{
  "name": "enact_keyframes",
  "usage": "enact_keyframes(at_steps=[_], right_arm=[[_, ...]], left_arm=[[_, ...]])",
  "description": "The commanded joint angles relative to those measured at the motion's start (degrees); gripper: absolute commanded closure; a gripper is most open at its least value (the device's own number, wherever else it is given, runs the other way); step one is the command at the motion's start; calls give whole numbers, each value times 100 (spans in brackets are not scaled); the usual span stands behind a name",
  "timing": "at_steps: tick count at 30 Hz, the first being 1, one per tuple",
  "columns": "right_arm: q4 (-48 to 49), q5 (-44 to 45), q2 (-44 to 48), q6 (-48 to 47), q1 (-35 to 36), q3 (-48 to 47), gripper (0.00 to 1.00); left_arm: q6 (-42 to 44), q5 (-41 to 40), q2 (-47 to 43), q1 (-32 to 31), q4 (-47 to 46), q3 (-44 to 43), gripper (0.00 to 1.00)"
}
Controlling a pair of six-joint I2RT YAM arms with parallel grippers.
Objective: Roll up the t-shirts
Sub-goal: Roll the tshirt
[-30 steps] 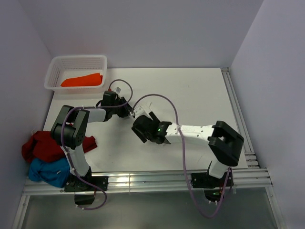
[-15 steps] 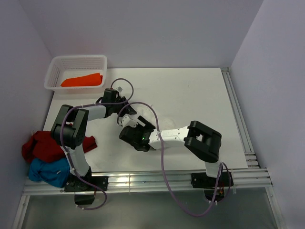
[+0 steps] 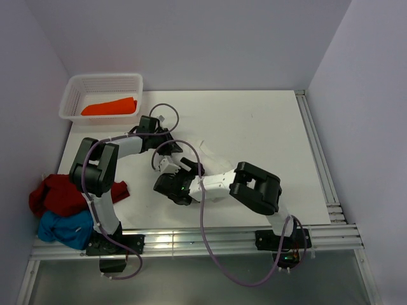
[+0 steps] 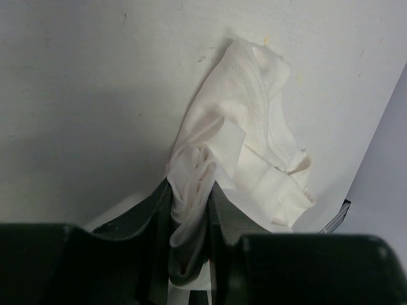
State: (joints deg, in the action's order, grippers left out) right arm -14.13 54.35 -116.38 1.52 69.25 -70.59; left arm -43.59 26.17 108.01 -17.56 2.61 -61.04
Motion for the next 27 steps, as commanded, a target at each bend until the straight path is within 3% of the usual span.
enact_keyframes(at_steps=[1, 10, 12, 15, 16, 20, 21, 25, 27], right_arm=[[-116, 444, -358, 59, 27, -148, 10], [-248, 718, -869, 24, -43, -350, 13], [-292, 683, -878, 68, -87, -377, 20], [-248, 630, -843, 85, -105, -342, 40], [-265, 595, -817, 103, -122, -342, 60], [-310, 244, -667, 208, -175, -316, 100], [-301, 156, -597, 243, -175, -289, 100], [-213, -790, -89, 375, -237, -79, 100], [-125, -1231, 114, 437, -333, 88, 100]], left_arm=[[105, 309, 115, 16, 134, -242, 87], [272, 432, 238, 25, 415, -453, 87], [325, 441, 256, 33, 477, -506, 87], [404, 432, 282, 42, 617, -585, 87], [430, 441, 282, 42, 644, -602, 87], [483, 520, 248, 42, 609, -559, 87], [501, 538, 195, 42, 574, -532, 85], [510, 337, -95, 51, 503, -348, 61], [501, 336, -218, 69, 495, -304, 57]])
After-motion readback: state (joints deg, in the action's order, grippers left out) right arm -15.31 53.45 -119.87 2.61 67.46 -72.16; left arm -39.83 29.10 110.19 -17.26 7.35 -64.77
